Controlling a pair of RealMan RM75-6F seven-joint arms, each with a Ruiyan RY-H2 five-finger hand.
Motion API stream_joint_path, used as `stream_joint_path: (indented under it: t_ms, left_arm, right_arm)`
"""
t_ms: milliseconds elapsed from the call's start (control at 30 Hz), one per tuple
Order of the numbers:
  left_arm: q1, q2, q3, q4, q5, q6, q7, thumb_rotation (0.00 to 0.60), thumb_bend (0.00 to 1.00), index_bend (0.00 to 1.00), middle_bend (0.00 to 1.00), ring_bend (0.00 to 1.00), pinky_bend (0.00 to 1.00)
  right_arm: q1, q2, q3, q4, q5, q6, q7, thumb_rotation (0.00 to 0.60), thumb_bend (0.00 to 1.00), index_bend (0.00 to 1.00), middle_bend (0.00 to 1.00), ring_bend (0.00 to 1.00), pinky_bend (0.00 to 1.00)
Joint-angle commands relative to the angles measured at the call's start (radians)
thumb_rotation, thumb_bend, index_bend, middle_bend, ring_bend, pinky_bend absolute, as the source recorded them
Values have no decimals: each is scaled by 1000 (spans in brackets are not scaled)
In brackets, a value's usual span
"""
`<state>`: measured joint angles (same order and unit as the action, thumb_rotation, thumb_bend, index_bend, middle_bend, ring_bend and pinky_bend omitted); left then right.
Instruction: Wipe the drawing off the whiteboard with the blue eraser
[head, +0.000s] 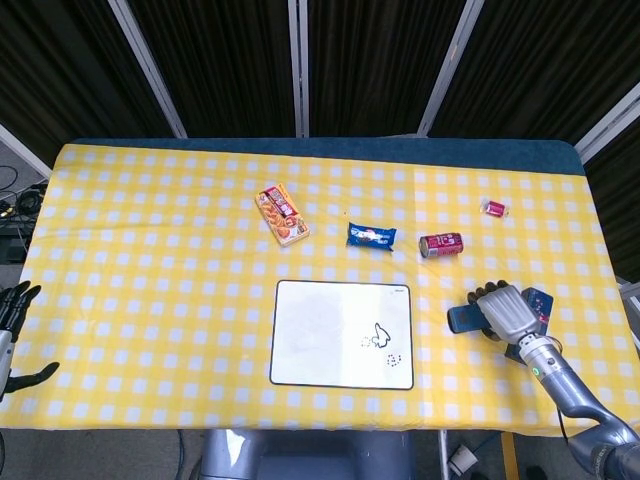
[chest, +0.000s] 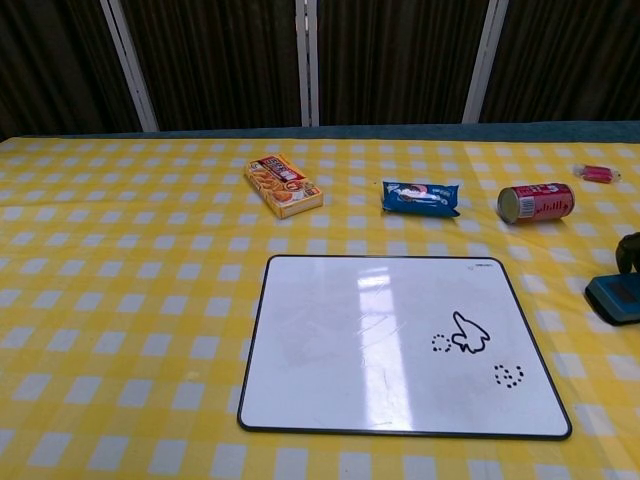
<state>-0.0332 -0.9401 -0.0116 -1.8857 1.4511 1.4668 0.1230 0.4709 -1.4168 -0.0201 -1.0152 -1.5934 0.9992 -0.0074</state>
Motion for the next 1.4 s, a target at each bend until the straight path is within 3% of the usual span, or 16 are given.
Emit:
stream_joint_path:
  t_ms: [33,333,567,733,867,1100,1400]
  left_arm:
    - [-1,-1,1,-1,0,-2,3,600,0,0,0,0,0]
    - [-3,-2,1,-3,-6,-4,6,600,0,0,0,0,0]
    - [-6,-2,0,-3,-8,-8,6,600,0,0,0,0,0]
    - [-8,-1,-3,-2,-13,-11,1,600,0,0,0,0,0]
    - [-10,0,-4,0,-17,-14,-4,600,0,0,0,0,0]
    - [-16,0,-9,14,-36,-27,-15,600,0,0,0,0,0]
    - [-21,5,-17,28,-56,-37,-41,600,0,0,0,0,0]
  right_arm:
    - [4,-4,-2,3,3,-5,5,600,168,432,449,360,377]
    - [23,27,33,-124,25,26,103,600,257,497,513,421,428]
    - [66,67,81,-276,63,-4,77,600,358,504,518,425,447]
    - [134,61,134,-407,128,-82,-48,600,402,504,518,425,449]
    - [175,27,154,-447,170,-123,-171,600,424,505,518,426,453]
    - [246,-78,158,-431,262,-176,-445,600,463,506,518,429,454]
    - [285,-137,130,-423,344,-219,-558,600,509,507,519,430,454]
